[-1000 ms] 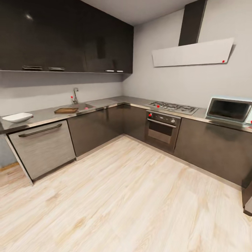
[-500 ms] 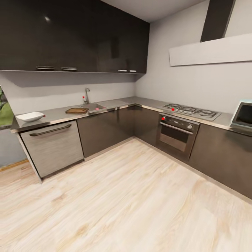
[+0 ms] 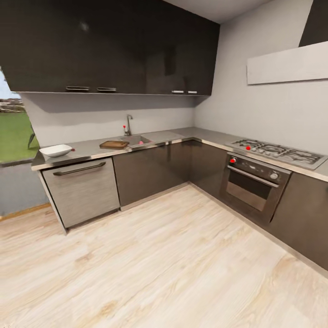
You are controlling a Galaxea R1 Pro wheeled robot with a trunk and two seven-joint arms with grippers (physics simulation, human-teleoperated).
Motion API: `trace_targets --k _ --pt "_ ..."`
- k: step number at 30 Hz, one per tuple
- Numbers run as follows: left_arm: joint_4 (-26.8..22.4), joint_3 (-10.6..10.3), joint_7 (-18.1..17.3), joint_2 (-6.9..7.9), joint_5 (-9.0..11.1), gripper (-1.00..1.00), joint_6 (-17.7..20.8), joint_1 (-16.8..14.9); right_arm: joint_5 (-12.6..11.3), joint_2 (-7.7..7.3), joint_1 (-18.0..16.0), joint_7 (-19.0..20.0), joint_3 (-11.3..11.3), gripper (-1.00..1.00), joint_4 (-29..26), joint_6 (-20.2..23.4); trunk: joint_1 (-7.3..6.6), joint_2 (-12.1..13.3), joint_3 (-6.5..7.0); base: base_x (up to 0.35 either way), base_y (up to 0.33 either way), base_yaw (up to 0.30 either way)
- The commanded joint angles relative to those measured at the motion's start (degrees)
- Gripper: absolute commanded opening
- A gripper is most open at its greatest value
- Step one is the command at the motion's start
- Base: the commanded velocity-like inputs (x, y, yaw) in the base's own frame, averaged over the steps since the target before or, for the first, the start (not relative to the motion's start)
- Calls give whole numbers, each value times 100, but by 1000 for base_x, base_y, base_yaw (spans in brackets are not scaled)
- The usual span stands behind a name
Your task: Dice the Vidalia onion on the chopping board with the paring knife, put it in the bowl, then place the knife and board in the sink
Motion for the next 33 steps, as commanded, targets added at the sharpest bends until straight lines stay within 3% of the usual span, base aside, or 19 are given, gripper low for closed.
trace_targets --k 1,33 --pt "5 0 1 0 12 100 -18 -4 40 1 -2 -34 0 100 4 -11 3 -2 -6 284 -203 259" --pt "14 -11 0 -9 6 100 -18 -2 40 1 -2 -34 0 100 6 -11 3 -2 -6 278 -223 260"
